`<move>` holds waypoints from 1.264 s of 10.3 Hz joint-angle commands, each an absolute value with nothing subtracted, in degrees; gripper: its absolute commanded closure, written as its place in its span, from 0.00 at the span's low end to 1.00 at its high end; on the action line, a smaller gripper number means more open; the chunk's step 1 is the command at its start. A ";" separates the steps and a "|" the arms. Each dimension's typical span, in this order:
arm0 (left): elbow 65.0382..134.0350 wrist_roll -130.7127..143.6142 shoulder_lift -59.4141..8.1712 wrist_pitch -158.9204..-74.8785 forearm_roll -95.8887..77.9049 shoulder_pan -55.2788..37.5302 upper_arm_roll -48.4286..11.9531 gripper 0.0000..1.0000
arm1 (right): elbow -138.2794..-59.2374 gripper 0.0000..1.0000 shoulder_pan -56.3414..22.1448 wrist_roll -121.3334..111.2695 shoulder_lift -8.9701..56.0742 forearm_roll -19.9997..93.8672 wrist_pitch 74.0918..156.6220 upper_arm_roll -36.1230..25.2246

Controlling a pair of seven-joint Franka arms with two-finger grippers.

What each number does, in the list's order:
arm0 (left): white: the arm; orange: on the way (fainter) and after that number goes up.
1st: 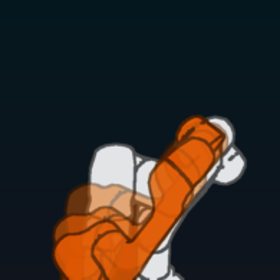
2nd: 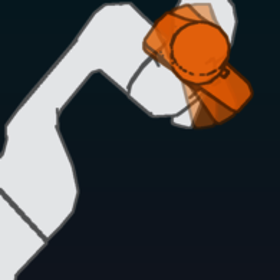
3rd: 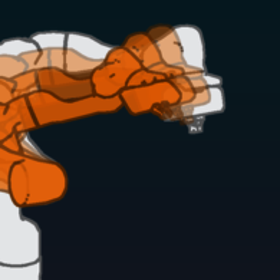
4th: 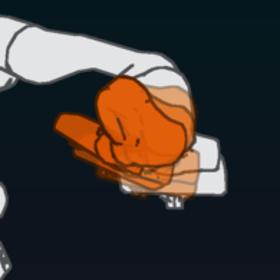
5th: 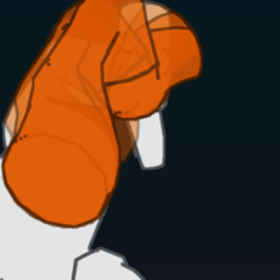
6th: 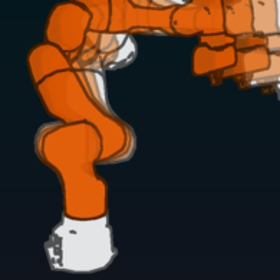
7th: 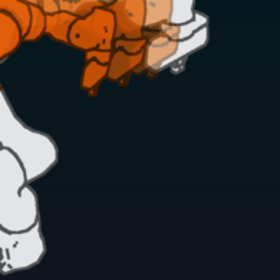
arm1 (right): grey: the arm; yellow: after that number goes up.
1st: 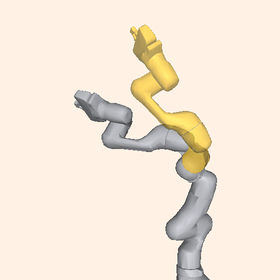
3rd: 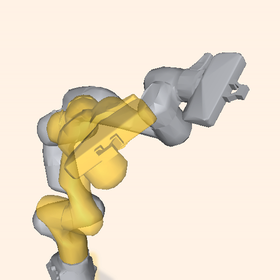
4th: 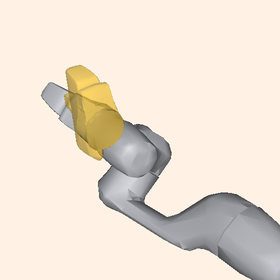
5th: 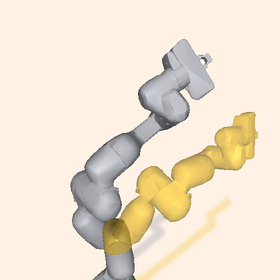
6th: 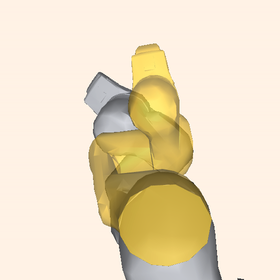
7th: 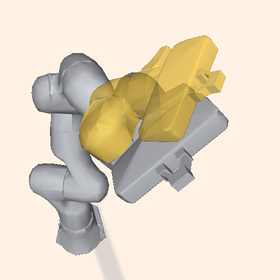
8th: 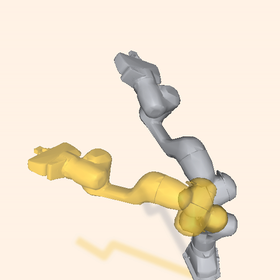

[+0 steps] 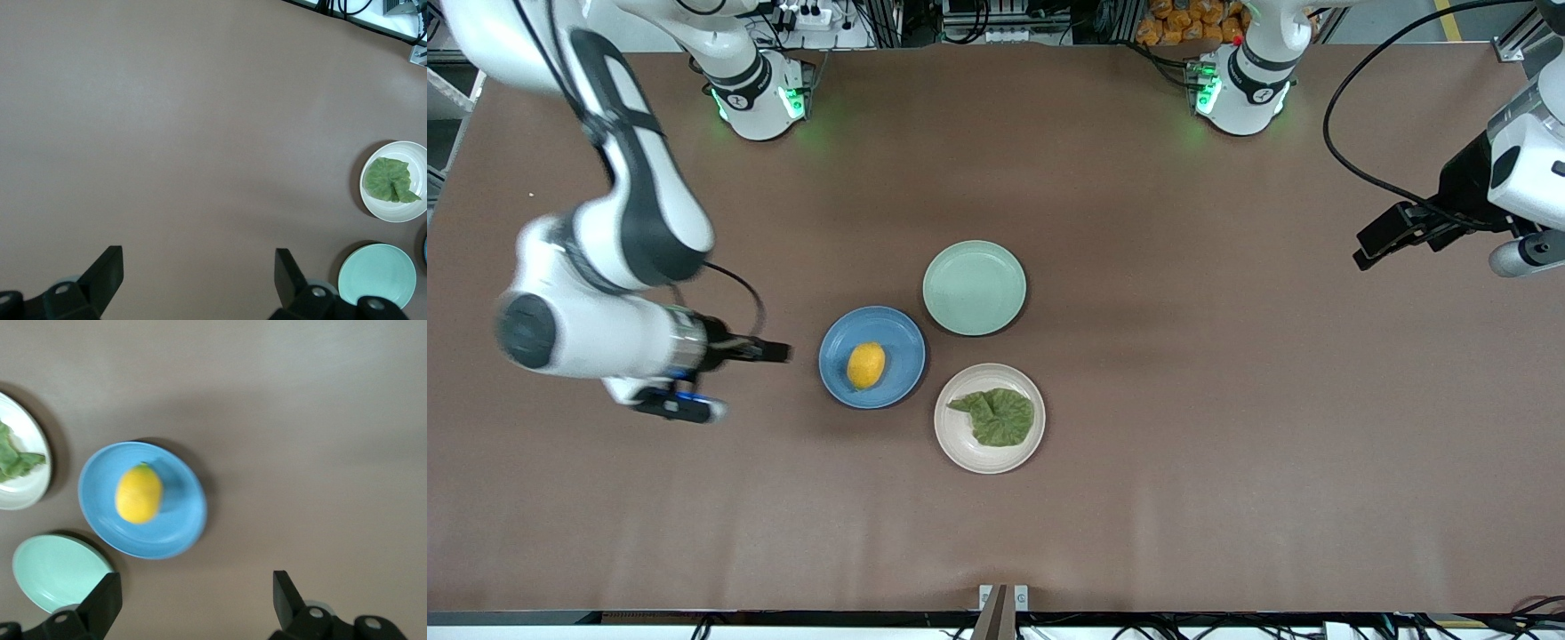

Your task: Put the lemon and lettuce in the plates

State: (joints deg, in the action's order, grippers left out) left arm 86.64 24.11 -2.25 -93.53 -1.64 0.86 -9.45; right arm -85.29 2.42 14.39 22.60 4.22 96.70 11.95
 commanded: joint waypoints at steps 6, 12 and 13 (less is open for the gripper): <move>87.28 23.73 -0.88 -93.25 -0.35 2.28 -10.37 0.00 | -88.95 0.00 5.01 4.31 3.53 -3.25 87.81 7.83; 87.54 23.20 -1.41 -93.25 -0.18 2.99 -10.37 0.00 | -88.42 0.00 3.96 4.22 2.55 -2.38 87.00 5.62; 87.54 23.03 -1.41 -93.16 0.35 2.99 -10.37 0.00 | -88.42 0.00 3.87 4.04 2.72 -2.37 87.53 5.62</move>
